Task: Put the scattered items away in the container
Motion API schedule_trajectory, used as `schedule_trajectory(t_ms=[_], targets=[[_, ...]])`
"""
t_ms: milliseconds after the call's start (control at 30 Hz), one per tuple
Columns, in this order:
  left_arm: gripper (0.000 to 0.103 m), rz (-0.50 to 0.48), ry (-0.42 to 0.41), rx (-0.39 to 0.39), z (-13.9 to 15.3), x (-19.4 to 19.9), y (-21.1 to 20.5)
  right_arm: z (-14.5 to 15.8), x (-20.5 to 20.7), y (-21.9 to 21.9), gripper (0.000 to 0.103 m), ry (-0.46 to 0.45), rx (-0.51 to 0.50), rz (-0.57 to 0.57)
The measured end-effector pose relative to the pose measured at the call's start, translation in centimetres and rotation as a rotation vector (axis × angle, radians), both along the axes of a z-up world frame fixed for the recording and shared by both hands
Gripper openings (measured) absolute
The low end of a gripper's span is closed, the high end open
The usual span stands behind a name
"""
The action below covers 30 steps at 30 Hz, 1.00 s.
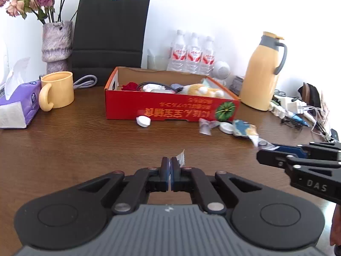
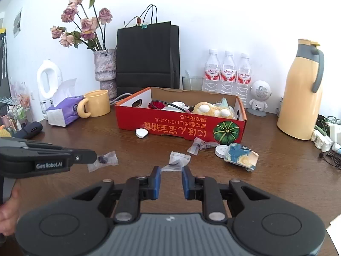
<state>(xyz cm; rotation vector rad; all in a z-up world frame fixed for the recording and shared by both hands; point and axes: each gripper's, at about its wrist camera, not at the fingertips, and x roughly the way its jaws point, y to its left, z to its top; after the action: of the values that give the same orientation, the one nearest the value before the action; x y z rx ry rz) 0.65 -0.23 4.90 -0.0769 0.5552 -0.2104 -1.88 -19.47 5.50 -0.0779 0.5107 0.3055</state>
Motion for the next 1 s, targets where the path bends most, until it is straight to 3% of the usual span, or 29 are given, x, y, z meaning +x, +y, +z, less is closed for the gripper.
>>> schedule_trajectory(t_ms=[233,433,667,733,767,800,867,900,933,1000], targets=[[0.003,0.026,-0.088,0.038,1.8,-6.1,-1.0,0.8,-5.2,-1.8,0.020,-0.046,0.053,-0.027],[0.003,0.040,-0.125,0.026,3.1,-8.1,-0.5,1.8,-7.6,-1.4,0.020,-0.080,0.069,-0.023],[0.002,0.050,-0.214,0.037,5.8,-4.2,0.1,3.9,-4.7,-0.3,0.020,-0.124,0.082,-0.004],[0.002,0.041,-0.190,0.040,6.8,-2.2,1.1,4.2,-2.9,0.1,0.020,-0.118,0.073,0.000],[0.003,-0.015,-0.163,0.038,7.1,-1.7,2.0,4.4,-2.3,0.3,0.020,-0.122,0.068,-0.001],[0.008,-0.070,-0.144,0.041,7.1,-1.5,3.0,4.6,-1.9,0.2,0.020,-0.127,0.072,0.005],[0.036,-0.079,-0.106,0.093,6.3,-2.3,4.8,4.3,-1.3,-0.1,0.020,-0.120,0.088,0.011],[0.072,-0.055,-0.070,0.117,5.6,-2.8,5.4,3.9,-1.0,-0.2,0.020,-0.105,0.087,0.005],[0.082,-0.038,-0.022,0.118,4.5,-3.5,5.8,3.4,-0.7,-0.3,0.020,-0.088,0.087,-0.001],[0.079,-0.074,0.082,0.069,2.5,-5.2,6.0,2.2,-0.4,-0.7,0.020,-0.047,0.103,-0.008]])
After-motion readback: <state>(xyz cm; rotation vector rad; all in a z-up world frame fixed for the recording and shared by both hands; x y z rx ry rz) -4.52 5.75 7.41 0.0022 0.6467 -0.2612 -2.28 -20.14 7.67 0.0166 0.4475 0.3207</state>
